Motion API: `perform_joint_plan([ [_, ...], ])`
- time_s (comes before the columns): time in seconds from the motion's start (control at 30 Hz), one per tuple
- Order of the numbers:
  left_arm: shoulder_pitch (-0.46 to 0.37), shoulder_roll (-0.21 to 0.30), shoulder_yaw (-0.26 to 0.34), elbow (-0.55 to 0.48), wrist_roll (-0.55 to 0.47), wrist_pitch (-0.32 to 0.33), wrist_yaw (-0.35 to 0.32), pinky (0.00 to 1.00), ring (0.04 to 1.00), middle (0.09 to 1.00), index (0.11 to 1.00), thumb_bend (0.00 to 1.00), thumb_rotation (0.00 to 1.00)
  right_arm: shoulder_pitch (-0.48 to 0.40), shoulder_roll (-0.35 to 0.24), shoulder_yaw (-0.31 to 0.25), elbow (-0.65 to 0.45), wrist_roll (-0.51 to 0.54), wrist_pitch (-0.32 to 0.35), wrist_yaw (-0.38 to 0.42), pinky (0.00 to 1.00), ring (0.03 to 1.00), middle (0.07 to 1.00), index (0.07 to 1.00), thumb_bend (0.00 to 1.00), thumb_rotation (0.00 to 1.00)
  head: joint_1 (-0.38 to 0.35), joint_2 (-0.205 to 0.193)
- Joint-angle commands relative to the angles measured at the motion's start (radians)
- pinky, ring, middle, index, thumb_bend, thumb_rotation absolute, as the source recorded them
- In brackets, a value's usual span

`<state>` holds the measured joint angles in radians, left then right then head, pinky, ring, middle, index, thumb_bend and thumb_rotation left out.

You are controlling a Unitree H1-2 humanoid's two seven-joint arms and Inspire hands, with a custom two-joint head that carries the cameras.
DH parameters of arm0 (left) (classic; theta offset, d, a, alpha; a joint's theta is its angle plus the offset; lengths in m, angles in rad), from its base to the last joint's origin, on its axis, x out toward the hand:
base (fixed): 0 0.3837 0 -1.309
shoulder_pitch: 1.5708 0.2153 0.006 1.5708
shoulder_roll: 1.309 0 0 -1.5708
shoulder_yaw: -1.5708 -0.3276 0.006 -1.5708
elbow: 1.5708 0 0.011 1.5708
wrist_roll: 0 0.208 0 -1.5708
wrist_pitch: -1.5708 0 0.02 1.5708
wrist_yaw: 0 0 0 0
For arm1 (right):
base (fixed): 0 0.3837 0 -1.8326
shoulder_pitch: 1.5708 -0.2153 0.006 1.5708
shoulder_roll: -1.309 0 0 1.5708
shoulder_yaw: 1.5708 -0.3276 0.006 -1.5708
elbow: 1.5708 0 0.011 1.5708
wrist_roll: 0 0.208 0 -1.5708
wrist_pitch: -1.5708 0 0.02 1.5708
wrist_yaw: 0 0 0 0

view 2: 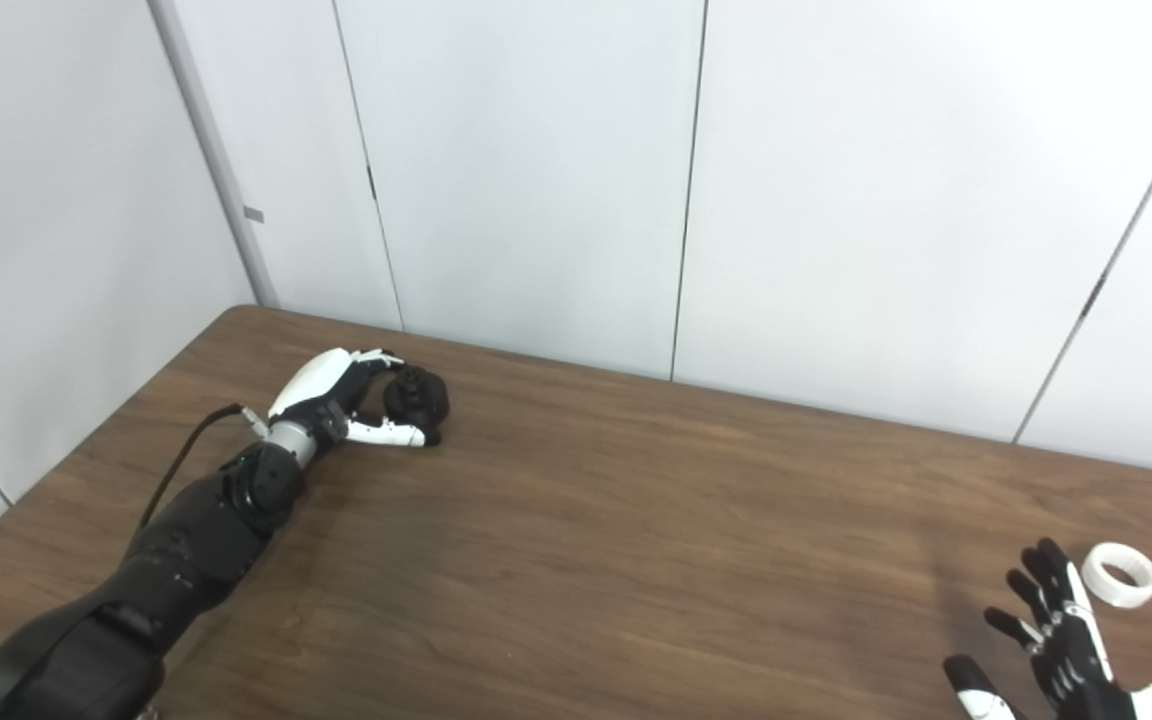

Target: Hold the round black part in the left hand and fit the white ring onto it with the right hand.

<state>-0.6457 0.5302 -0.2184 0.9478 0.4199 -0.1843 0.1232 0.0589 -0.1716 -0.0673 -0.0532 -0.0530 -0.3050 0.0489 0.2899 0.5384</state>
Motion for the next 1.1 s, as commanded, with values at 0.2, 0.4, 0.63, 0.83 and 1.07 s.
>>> perform_joint_plan([
  [0.2, -0.031, -0.013, -0.037, 0.062, 0.032, -0.135, 0.081, 1.00, 0.957, 0.779, 0.482, 0.53, 0.06, 0.042, 0.040, 0.015, 0.054, 0.031, -0.012, -0.005, 0.82, 0.929, 0.965, 0.973, 0.45, 0.48, 0.009, 0.007],
  [0.4, -0.039, -0.005, -0.053, 0.064, 0.033, -0.156, 0.079, 1.00, 0.955, 0.759, 0.481, 0.52, 0.06, 0.046, 0.045, 0.011, 0.023, 0.032, 0.015, -0.012, 0.81, 0.931, 0.968, 0.976, 0.45, 0.49, 0.012, 0.012],
  [0.63, -0.033, 0.015, -0.073, 0.023, 0.036, -0.178, 0.050, 1.00, 0.958, 0.759, 0.481, 0.52, 0.06, 0.054, 0.057, 0.001, -0.041, 0.039, 0.060, -0.018, 0.78, 0.931, 0.970, 0.982, 0.47, 0.51, 0.008, 0.021],
  [0.83, 0.010, 0.016, -0.088, -0.105, 0.038, -0.191, -0.009, 1.00, 0.969, 0.766, 0.481, 0.52, 0.06, 0.062, 0.066, -0.005, -0.124, 0.034, 0.120, -0.024, 0.78, 0.926, 0.969, 0.978, 0.47, 0.50, -0.011, 0.027],
  [1.07, 0.103, 0.000, -0.103, -0.330, 0.055, -0.184, -0.090, 1.00, 0.977, 0.771, 0.481, 0.52, 0.06, 0.058, 0.065, -0.003, -0.167, 0.016, 0.138, -0.024, 0.77, 0.925, 0.969, 0.978, 0.50, 0.53, -0.045, 0.043],
])
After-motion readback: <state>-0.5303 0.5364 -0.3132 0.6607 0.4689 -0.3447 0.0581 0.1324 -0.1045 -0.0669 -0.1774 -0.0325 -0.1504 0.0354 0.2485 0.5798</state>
